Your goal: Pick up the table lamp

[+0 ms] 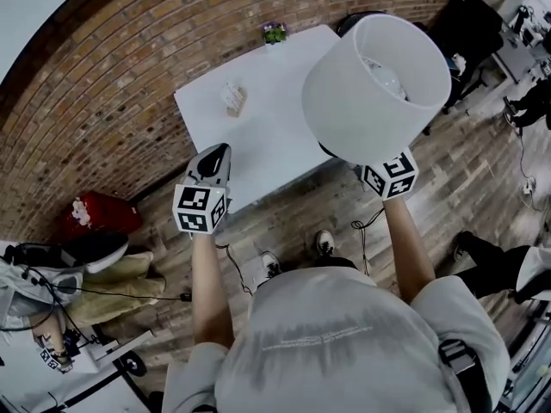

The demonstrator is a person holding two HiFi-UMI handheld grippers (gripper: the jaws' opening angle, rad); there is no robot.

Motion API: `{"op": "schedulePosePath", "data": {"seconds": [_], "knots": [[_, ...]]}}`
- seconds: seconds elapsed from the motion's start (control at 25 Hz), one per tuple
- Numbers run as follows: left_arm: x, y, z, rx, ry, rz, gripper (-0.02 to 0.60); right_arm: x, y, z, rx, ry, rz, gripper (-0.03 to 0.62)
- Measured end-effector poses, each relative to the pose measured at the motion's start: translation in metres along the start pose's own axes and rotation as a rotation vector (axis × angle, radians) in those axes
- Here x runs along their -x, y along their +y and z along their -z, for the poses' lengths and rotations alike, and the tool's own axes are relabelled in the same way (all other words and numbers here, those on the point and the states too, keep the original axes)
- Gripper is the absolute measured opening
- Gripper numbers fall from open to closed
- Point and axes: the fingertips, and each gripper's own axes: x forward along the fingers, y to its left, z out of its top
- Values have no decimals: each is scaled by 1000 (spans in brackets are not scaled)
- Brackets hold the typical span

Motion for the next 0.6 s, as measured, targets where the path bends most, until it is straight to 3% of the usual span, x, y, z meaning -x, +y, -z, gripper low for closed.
{"op": "schedulePosePath", "data": {"seconds": [0.28,0.6], "knots": [[3,-9,-25,-23,-55,8,14,38,-10,-16,43,13,58,234],[2,-16,-47,-44,-96,7,14,54,-9,-29,70,12,64,236]]}}
